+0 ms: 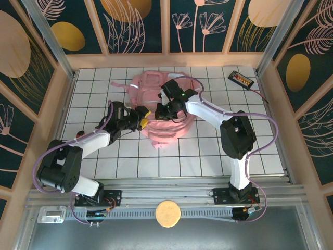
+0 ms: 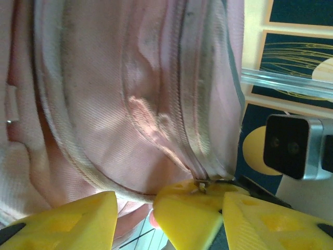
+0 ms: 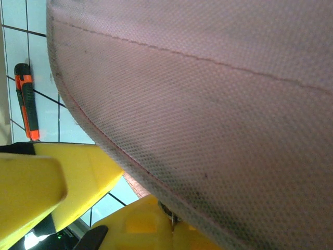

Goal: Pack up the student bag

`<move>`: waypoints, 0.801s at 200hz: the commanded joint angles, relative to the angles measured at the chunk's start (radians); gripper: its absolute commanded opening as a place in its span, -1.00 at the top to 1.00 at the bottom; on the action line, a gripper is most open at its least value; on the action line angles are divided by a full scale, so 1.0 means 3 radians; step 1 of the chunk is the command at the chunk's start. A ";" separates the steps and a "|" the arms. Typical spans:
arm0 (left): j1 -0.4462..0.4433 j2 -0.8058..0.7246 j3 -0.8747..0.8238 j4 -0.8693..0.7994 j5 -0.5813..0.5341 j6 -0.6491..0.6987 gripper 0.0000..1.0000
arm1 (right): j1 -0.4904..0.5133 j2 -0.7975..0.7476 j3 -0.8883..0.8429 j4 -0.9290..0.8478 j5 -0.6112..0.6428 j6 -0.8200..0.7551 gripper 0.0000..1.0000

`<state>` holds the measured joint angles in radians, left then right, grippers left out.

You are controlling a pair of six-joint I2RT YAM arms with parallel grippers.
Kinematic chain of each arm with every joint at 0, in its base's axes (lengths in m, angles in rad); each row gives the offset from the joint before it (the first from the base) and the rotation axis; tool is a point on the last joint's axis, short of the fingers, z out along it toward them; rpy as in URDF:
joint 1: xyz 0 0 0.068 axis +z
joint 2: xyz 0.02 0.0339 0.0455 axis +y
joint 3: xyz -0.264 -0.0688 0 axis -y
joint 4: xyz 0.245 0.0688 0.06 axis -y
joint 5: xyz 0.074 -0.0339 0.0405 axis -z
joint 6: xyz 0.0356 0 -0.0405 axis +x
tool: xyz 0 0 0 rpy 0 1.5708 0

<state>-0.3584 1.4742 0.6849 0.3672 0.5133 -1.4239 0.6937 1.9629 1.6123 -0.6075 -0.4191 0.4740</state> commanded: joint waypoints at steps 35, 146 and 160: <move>-0.0012 -0.0012 -0.0181 0.0198 -0.0006 -0.0152 -0.10 | -0.0017 -0.0036 0.0086 0.0009 -0.0027 0.0003 1.00; -0.0012 0.0439 0.0075 0.0379 -0.0084 -0.0158 0.00 | 0.0019 -0.0154 0.0069 -0.0007 -0.0046 0.0027 1.00; -0.0012 0.0450 0.0093 0.0377 -0.0112 -0.0158 0.13 | 0.0020 -0.0147 0.0066 -0.0005 -0.0050 0.0025 1.00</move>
<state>-0.3595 1.5940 0.6716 0.4599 0.5076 -1.4681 0.6937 1.9621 1.6165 -0.6106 -0.4187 0.4778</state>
